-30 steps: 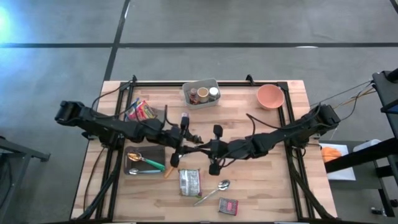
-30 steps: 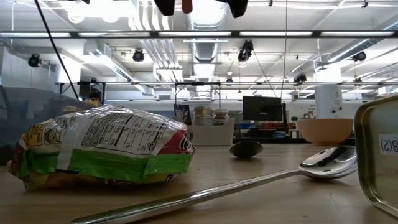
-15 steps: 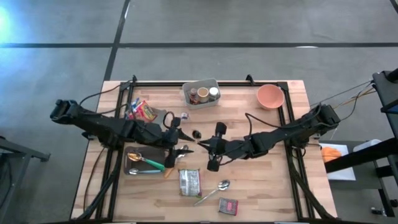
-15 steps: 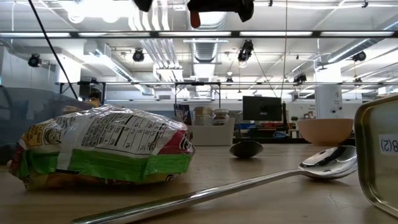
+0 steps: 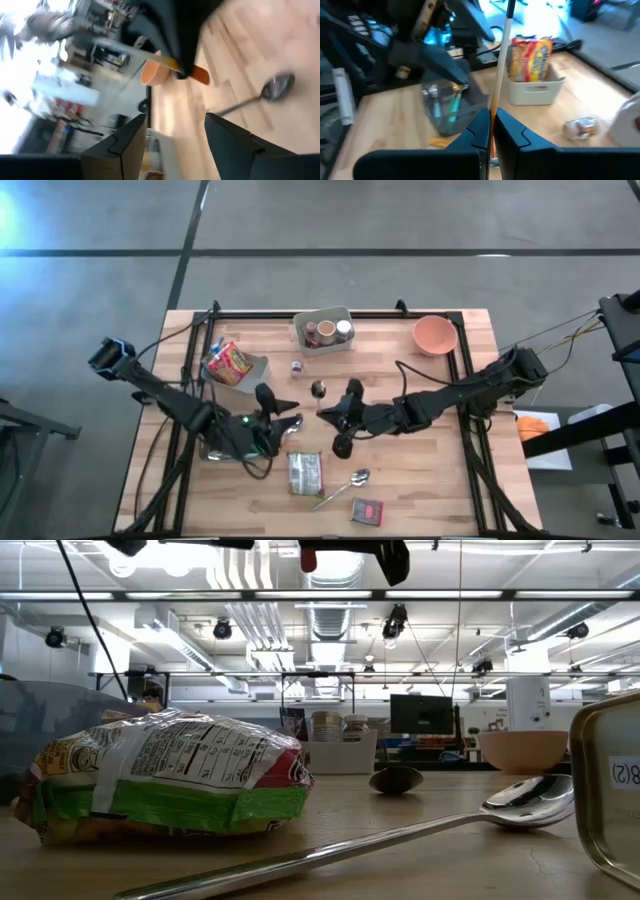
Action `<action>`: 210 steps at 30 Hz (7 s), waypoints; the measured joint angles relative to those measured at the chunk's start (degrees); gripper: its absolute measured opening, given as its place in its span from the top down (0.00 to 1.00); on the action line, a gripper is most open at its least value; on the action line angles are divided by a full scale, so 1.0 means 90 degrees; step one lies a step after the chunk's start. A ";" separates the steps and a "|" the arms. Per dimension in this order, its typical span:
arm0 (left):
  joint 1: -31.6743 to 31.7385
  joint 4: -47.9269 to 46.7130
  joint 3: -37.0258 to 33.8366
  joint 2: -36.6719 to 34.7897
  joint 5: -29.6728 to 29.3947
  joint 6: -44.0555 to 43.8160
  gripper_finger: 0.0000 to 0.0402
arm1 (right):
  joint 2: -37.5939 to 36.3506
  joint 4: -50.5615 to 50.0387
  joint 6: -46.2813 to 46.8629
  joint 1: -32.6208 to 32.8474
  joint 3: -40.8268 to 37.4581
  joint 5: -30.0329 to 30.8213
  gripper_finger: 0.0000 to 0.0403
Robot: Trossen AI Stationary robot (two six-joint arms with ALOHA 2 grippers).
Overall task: Pick & Place Food Item
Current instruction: Put the orange spoon into the black bin
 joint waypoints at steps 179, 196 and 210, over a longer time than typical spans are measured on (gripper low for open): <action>0.0919 -0.5175 -0.0746 0.0488 0.6489 -0.4448 1.00 | -0.1022 -0.2861 0.0963 -0.0461 -0.0197 -0.0095 0.30; 0.0892 -0.4410 -0.1476 0.0497 0.6732 -0.4355 1.00 | -0.1022 -0.2873 0.0963 -0.0461 -0.0202 -0.0093 0.30; 0.0892 -0.3999 -0.1571 0.0497 0.6811 -0.5248 1.00 | -0.1022 -0.2871 0.0965 -0.0463 -0.0202 -0.0085 0.30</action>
